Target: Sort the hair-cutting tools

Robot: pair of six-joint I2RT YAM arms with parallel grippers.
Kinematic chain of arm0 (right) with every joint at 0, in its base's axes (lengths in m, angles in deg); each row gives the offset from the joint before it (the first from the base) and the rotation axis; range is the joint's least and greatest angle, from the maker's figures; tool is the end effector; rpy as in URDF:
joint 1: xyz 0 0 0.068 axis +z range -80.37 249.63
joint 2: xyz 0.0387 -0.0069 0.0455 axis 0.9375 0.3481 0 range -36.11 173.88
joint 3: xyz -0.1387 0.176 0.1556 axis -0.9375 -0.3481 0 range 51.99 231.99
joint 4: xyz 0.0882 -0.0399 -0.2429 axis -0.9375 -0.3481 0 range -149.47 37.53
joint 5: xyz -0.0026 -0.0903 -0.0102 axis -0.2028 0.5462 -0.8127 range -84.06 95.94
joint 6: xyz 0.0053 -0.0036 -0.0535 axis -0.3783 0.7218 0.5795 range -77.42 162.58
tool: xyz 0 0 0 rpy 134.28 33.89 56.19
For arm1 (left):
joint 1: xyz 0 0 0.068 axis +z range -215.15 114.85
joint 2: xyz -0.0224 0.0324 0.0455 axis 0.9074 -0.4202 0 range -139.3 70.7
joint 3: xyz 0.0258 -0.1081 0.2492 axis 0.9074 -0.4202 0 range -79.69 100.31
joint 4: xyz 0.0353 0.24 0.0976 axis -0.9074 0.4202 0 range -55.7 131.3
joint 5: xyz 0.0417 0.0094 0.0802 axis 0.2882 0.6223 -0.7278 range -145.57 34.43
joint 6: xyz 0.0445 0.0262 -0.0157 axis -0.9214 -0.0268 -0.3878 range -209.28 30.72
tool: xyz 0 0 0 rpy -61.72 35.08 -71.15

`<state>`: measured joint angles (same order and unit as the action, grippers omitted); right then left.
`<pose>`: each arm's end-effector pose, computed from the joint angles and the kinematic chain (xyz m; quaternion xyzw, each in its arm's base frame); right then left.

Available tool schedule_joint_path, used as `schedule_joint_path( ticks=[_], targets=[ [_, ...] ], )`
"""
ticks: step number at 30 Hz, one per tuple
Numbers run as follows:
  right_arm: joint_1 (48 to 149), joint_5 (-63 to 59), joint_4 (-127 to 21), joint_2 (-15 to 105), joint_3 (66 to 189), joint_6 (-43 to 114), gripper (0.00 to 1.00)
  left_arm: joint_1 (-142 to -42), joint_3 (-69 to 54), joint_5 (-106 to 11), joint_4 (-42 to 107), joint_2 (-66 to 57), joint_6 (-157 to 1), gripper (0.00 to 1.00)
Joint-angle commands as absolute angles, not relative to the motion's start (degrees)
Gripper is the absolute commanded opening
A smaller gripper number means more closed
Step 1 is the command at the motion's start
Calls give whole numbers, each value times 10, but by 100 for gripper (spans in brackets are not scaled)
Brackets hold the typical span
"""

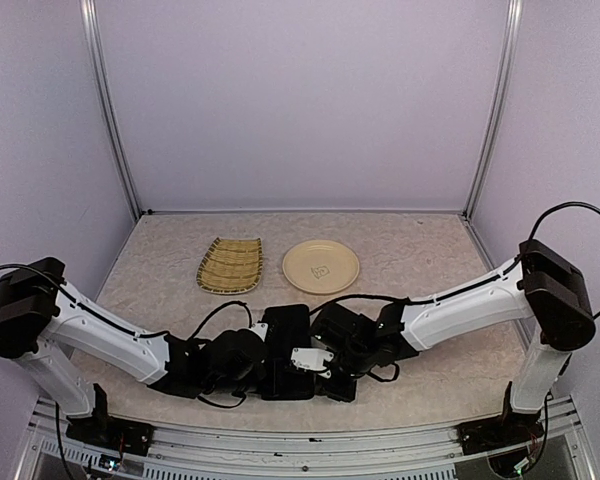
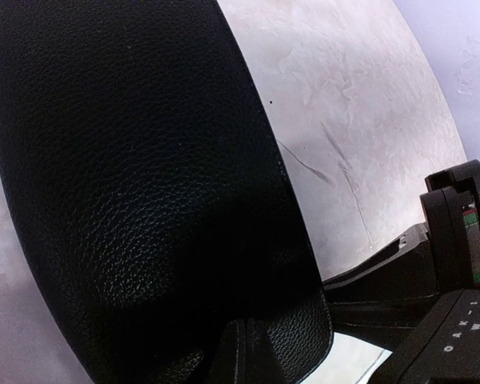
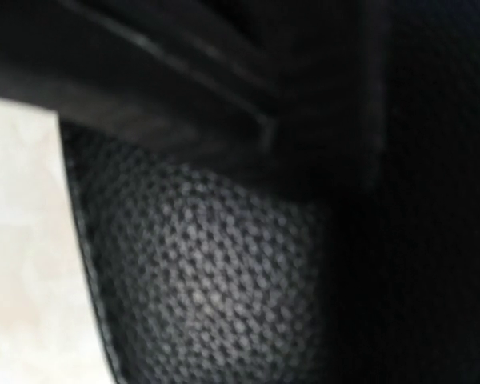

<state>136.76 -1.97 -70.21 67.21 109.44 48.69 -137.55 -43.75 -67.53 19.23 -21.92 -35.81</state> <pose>0.1288 0.3180 0.1385 -0.5919 0.7702 0.1734 0.1621 0.0972 -0.2820 0.1332 0.1070 0.9019 -0.3198 0.2701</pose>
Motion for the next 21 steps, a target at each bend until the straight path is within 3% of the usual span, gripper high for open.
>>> schedule_joint_path(
  ticks=[1,4,21],
  targets=[
    [1368,57,-709,697,1092,497,5,-1379,-453,-654,242,-228,-368,0],
    [1355,69,-716,690,1096,509,0,-1376,-455,-653,242,-226,-372,0],
    [1335,53,-735,664,1088,621,0,-1370,-459,-650,251,-233,-389,0]
  ],
)
